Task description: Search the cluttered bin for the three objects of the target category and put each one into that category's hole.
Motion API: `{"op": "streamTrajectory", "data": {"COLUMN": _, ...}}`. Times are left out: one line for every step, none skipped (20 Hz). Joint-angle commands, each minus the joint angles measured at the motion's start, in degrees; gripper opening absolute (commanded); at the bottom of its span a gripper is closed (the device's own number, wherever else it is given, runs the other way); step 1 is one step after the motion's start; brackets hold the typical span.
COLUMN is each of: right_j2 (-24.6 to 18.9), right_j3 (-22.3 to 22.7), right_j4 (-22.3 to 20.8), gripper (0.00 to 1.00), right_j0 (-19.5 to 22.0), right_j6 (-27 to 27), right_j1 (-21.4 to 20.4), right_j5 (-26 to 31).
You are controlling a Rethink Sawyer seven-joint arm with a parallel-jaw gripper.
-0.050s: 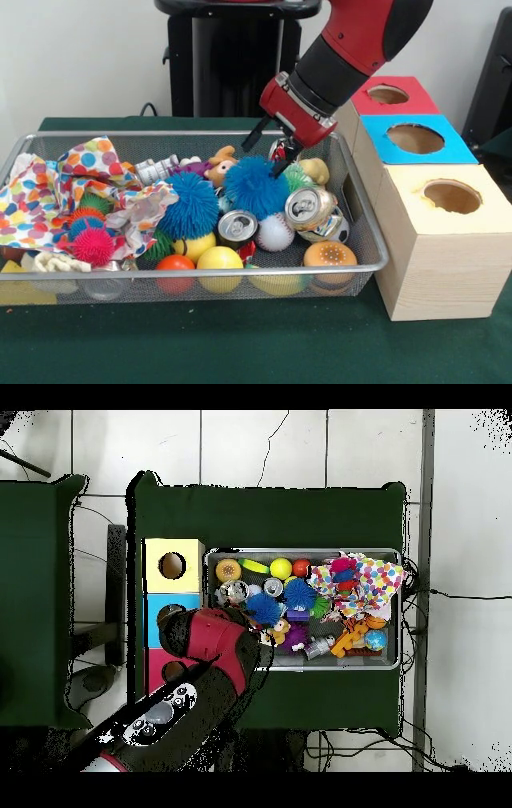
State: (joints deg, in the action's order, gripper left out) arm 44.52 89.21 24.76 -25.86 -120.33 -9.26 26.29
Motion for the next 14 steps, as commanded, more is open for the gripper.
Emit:
{"op": "streamTrajectory", "data": {"right_j2": -1.8, "right_j3": -4.5, "right_j4": 2.6, "gripper": 1.00, "right_j0": -0.6, "right_j6": -16.0, "right_j1": 0.7, "right_j5": 7.7}}
{"op": "streamTrajectory", "data": {"right_j2": -1.6, "right_j3": -4.9, "right_j4": 2.6, "gripper": 1.00, "right_j0": -0.6, "right_j6": -16.1, "right_j1": 0.9, "right_j5": 8.0}}
{"op": "streamTrajectory", "data": {"right_j2": -1.6, "right_j3": -5.1, "right_j4": 2.8, "gripper": 1.00, "right_j0": -0.6, "right_j6": -16.2, "right_j1": 0.9, "right_j5": 8.2}}
{"op": "streamTrajectory", "data": {"right_j2": -1.6, "right_j3": -5.2, "right_j4": 2.9, "gripper": 1.00, "right_j0": -0.5, "right_j6": -16.2, "right_j1": 1.0, "right_j5": 8.1}}
{"op": "streamTrajectory", "data": {"right_j2": -1.7, "right_j3": -5.1, "right_j4": 3.1, "gripper": 1.00, "right_j0": -0.5, "right_j6": -16.4, "right_j1": 1.1, "right_j5": 7.8}}
{"op": "streamTrajectory", "data": {"right_j2": -1.6, "right_j3": -5.2, "right_j4": 3.1, "gripper": 1.00, "right_j0": -0.4, "right_j6": -16.3, "right_j1": 1.2, "right_j5": 7.7}}
{"op": "streamTrajectory", "data": {"right_j2": -1.7, "right_j3": -5.1, "right_j4": 3.3, "gripper": 1.00, "right_j0": -0.4, "right_j6": -16.4, "right_j1": 1.1, "right_j5": 7.4}}
{"op": "streamTrajectory", "data": {"right_j2": -2.3, "right_j3": -4.7, "right_j4": 3.5, "gripper": 1.00, "right_j0": -0.2, "right_j6": -16.3, "right_j1": 0.8, "right_j5": 6.8}}
{"op": "streamTrajectory", "data": {"right_j2": -3.0, "right_j3": -4.4, "right_j4": 3.8, "gripper": 1.00, "right_j0": 0.0, "right_j6": -16.3, "right_j1": 0.5, "right_j5": 6.1}}
{"op": "streamTrajectory", "data": {"right_j2": -4.2, "right_j3": -4.0, "right_j4": 4.2, "gripper": 1.00, "right_j0": 0.6, "right_j6": -15.8, "right_j1": 0.0, "right_j5": 5.1}}
{"op": "streamTrajectory", "data": {"right_j2": -5.6, "right_j3": -3.6, "right_j4": 4.3, "gripper": 1.00, "right_j0": 1.2, "right_j6": -15.0, "right_j1": -0.5, "right_j5": 4.3}}
{"op": "streamTrajectory", "data": {"right_j2": -7.1, "right_j3": -3.2, "right_j4": 4.7, "gripper": 1.00, "right_j0": 2.0, "right_j6": -14.4, "right_j1": -0.9, "right_j5": 3.5}}
{"op": "streamTrajectory", "data": {"right_j2": -8.4, "right_j3": -2.7, "right_j4": 4.9, "gripper": 1.00, "right_j0": 2.7, "right_j6": -13.5, "right_j1": -1.3, "right_j5": 2.7}}
{"op": "streamTrajectory", "data": {"right_j2": -9.8, "right_j3": -2.1, "right_j4": 5.0, "gripper": 1.00, "right_j0": 3.4, "right_j6": -12.9, "right_j1": -1.5, "right_j5": 1.3}}
